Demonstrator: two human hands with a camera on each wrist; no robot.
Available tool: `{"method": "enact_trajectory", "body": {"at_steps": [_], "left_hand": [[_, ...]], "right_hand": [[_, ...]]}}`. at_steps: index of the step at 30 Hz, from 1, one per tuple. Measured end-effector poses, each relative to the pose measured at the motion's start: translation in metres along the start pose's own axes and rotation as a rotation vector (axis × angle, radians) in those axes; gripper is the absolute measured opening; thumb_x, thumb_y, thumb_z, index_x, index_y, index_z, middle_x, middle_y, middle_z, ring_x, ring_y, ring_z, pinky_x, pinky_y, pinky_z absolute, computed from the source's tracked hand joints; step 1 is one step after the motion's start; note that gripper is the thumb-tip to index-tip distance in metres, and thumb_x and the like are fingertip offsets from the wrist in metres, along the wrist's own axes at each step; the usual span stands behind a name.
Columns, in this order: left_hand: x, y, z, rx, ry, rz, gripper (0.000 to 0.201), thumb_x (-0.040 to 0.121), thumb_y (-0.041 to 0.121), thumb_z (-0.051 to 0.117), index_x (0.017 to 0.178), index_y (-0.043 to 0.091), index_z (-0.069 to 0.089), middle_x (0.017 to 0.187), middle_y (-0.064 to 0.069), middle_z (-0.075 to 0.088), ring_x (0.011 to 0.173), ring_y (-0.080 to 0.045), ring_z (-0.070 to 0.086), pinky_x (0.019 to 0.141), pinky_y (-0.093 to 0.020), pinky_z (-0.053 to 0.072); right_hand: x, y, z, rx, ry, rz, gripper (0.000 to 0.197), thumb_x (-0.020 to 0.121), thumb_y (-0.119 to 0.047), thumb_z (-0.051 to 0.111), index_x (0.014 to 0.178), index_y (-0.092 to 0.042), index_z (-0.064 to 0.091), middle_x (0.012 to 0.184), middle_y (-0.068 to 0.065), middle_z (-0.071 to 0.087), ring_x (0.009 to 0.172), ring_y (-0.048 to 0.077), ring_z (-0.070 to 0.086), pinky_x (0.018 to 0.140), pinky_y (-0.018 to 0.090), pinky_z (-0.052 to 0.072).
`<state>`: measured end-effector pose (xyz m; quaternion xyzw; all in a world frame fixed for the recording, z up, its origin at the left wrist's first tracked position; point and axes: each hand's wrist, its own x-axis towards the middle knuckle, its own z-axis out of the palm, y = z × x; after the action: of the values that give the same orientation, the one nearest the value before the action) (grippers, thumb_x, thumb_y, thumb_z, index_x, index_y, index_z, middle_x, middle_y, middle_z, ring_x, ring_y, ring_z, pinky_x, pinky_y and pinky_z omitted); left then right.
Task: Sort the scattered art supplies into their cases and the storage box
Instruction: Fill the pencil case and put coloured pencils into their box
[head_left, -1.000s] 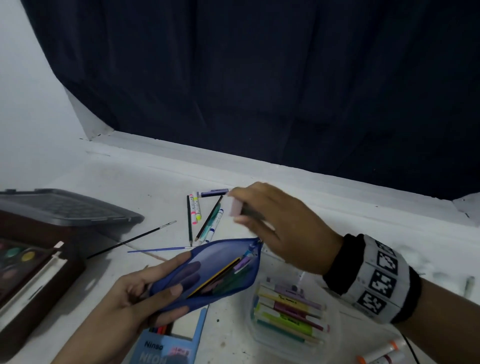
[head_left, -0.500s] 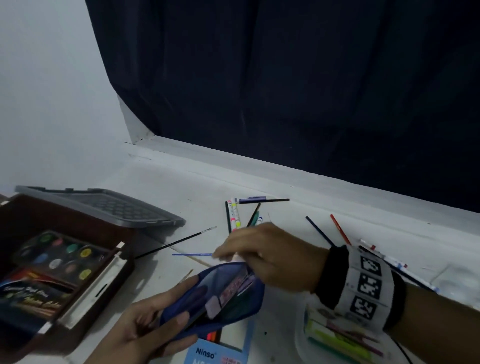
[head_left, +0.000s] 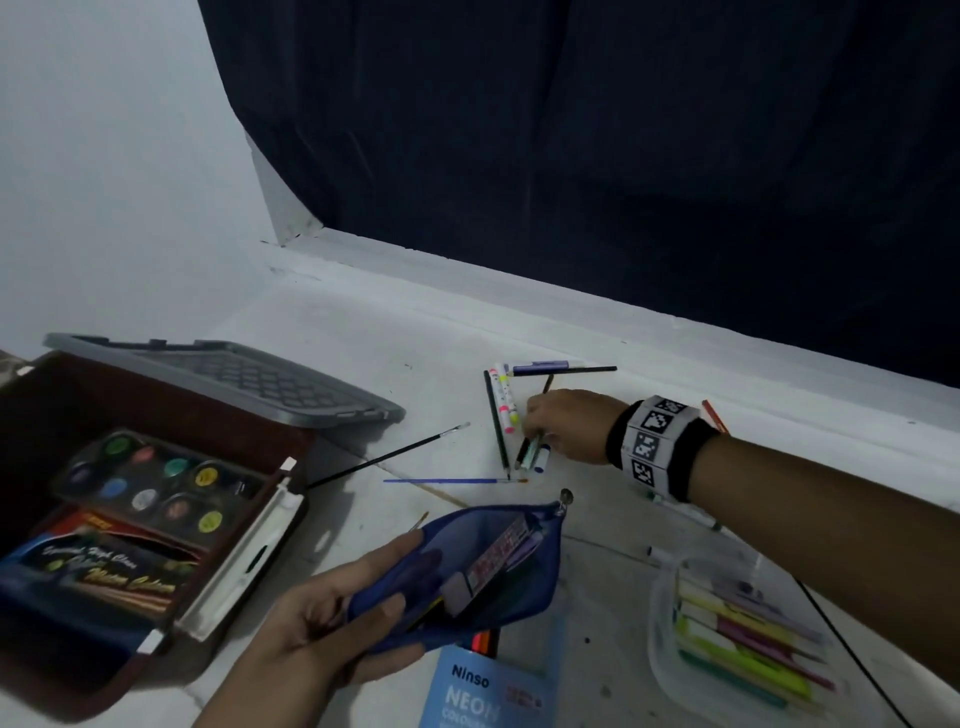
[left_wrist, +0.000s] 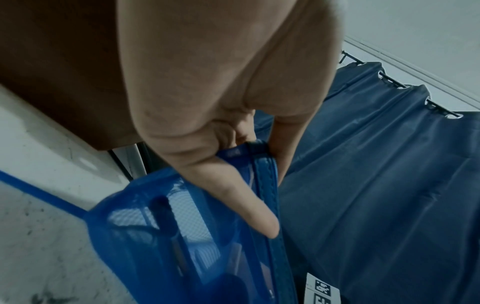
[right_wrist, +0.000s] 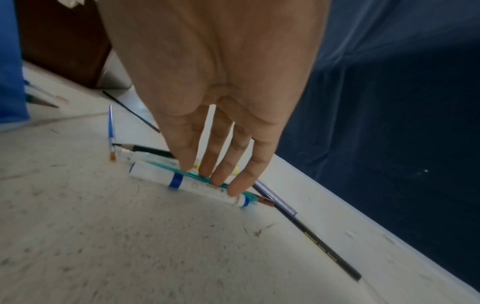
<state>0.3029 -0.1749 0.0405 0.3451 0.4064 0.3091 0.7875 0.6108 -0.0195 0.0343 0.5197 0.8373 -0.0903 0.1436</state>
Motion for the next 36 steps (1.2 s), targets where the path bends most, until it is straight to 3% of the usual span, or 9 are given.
{"method": "enact_trajectory", "body": {"at_steps": [5,7,10,12,18,25,29,33,36], "left_hand": [[0.010,-0.001,-0.001,0.058,-0.024,0.033,0.088,0.028,0.041,0.102,0.111,0.032,0.077,0.122,-0.001,0.072,0.111,-0.019,0.070,0.077,-0.033,0.061],[0.013,-0.001,-0.001,0.081,-0.022,0.046,0.081,0.034,0.039,0.102,0.111,0.031,0.077,0.121,-0.003,0.073,0.110,-0.021,0.070,0.078,-0.034,0.061],[0.019,-0.001,0.001,0.071,0.014,0.052,0.049,0.071,0.017,0.087,0.118,0.023,0.075,0.120,-0.006,0.073,0.110,-0.023,0.071,0.082,-0.037,0.062],[0.021,-0.003,0.003,0.093,0.028,0.062,0.048,0.075,0.009,0.071,0.121,0.021,0.072,0.120,-0.006,0.073,0.111,-0.023,0.070,0.086,-0.038,0.061],[0.022,-0.009,0.007,0.144,0.047,0.114,0.047,0.077,0.007,0.069,0.121,0.023,0.072,0.121,0.000,0.073,0.110,-0.020,0.071,0.081,-0.034,0.061],[0.021,-0.012,0.007,0.179,0.039,0.104,0.046,0.081,0.005,0.068,0.124,0.023,0.070,0.123,-0.001,0.072,0.109,-0.023,0.071,0.083,-0.034,0.061],[0.022,-0.010,0.008,0.174,0.038,0.094,0.042,0.089,-0.001,0.062,0.123,0.022,0.069,0.119,-0.004,0.074,0.108,-0.025,0.071,0.087,-0.037,0.060],[0.022,-0.010,0.008,0.157,0.028,0.093,0.044,0.088,0.000,0.061,0.127,0.021,0.067,0.122,-0.003,0.072,0.112,-0.026,0.069,0.094,-0.043,0.057],[0.023,-0.011,0.011,0.195,0.031,0.106,0.044,0.089,0.001,0.060,0.120,0.029,0.073,0.120,-0.003,0.073,0.113,-0.025,0.069,0.099,-0.045,0.054]], "right_hand": [[0.014,-0.008,0.001,-0.220,-0.004,-0.065,0.025,0.089,0.001,0.053,0.106,-0.014,0.065,0.107,0.005,0.056,0.100,0.027,0.056,0.074,0.038,0.052],[0.016,-0.011,0.001,-0.253,-0.011,-0.049,0.024,0.089,0.001,0.052,0.105,-0.014,0.062,0.108,0.005,0.054,0.101,0.027,0.052,0.068,0.035,0.044],[0.014,-0.012,0.003,-0.284,0.004,-0.044,0.023,0.089,0.001,0.053,0.104,-0.016,0.058,0.109,0.006,0.052,0.102,0.027,0.050,0.065,0.034,0.036],[0.012,-0.013,0.004,-0.296,0.024,-0.044,0.026,0.091,0.000,0.052,0.110,-0.017,0.057,0.112,0.007,0.051,0.104,0.029,0.050,0.066,0.034,0.036],[-0.005,-0.022,-0.012,-0.224,0.221,-0.088,0.043,0.090,0.006,0.046,0.126,-0.018,0.049,0.113,0.008,0.056,0.104,0.030,0.054,0.075,0.039,0.046],[-0.048,-0.069,-0.057,0.354,0.506,-0.086,0.008,0.103,-0.023,0.046,0.098,-0.022,0.040,0.080,-0.006,0.054,0.069,0.016,0.050,0.062,0.037,0.043],[-0.076,-0.089,-0.062,0.722,0.572,-0.069,0.006,0.102,-0.022,0.048,0.105,-0.016,0.047,0.088,-0.008,0.066,0.080,0.003,0.062,0.069,0.024,0.051],[-0.096,-0.099,-0.049,1.058,0.595,-0.097,0.012,0.103,-0.013,0.046,0.115,-0.014,0.046,0.095,0.003,0.069,0.092,0.022,0.067,0.073,0.039,0.060],[-0.105,-0.103,-0.035,1.144,0.530,-0.080,0.017,0.103,-0.014,0.044,0.118,-0.022,0.047,0.099,0.003,0.069,0.097,0.020,0.066,0.078,0.037,0.059]]}}
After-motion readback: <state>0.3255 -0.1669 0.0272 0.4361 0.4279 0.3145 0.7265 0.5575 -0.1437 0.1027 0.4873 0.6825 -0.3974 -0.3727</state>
